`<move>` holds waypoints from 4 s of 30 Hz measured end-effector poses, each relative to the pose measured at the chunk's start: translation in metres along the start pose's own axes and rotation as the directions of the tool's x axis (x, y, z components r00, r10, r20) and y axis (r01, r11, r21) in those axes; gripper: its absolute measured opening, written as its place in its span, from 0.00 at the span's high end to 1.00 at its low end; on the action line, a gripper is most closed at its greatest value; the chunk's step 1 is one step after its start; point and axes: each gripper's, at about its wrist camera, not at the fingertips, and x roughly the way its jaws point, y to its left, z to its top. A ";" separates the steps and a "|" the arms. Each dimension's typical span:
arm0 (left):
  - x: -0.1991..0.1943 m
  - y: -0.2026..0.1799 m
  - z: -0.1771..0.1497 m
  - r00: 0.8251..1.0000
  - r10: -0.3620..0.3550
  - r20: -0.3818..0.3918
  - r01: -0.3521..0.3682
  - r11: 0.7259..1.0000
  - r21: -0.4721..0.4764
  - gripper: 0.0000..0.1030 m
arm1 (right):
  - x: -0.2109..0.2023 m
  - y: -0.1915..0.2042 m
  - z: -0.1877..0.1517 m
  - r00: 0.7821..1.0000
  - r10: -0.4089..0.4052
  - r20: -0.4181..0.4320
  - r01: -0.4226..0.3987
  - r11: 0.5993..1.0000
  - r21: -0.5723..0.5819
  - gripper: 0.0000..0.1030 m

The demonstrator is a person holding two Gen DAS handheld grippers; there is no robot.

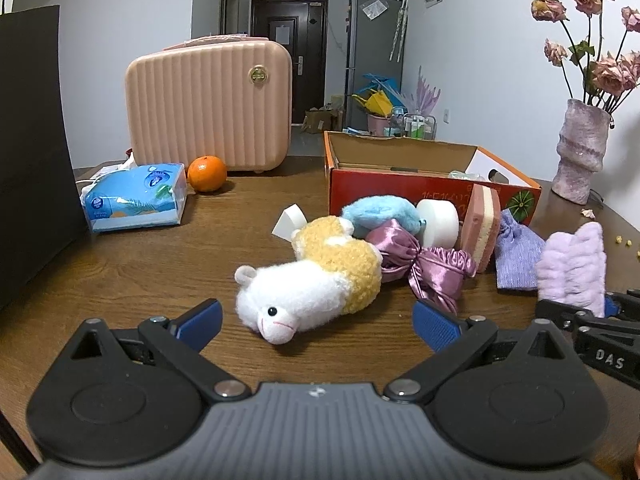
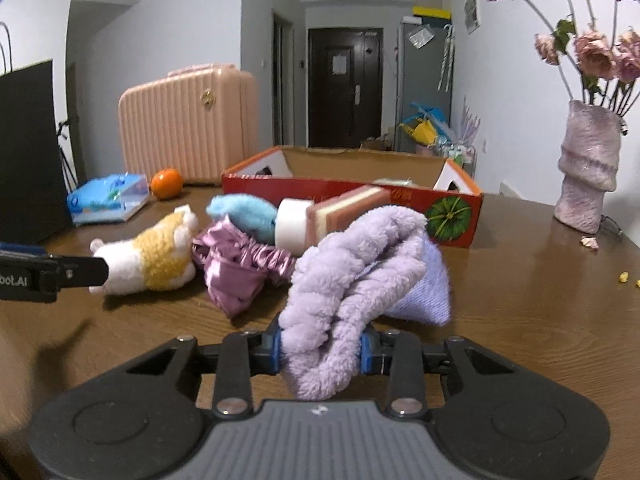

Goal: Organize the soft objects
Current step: 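Grasp the lilac fluffy headband with the right tool, then grasp the plush alpaca with the left tool while the right tool holds the headband, then carry the alpaca and headband with both tools up over the cardboard box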

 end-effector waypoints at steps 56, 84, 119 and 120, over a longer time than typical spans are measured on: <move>0.099 -0.010 0.009 0.994 -0.005 -0.112 0.023 0.987 0.160 0.29 | -0.002 -0.045 0.007 0.994 -0.108 0.032 0.102 0.985 0.136 0.66; 0.017 0.001 0.014 0.993 0.015 0.119 -0.019 0.999 0.035 0.31 | -0.013 -0.043 0.007 0.993 -0.093 0.068 0.083 0.988 0.129 0.66; 0.012 -0.035 0.054 0.977 -0.029 0.210 0.034 0.999 -0.018 0.31 | -0.002 -0.040 0.043 0.973 -0.087 0.216 0.079 0.996 0.044 0.66; 0.013 -0.037 0.056 0.977 -0.031 0.211 0.036 0.999 -0.019 0.31 | -0.001 -0.040 0.044 0.971 -0.088 0.221 0.080 0.996 0.044 0.66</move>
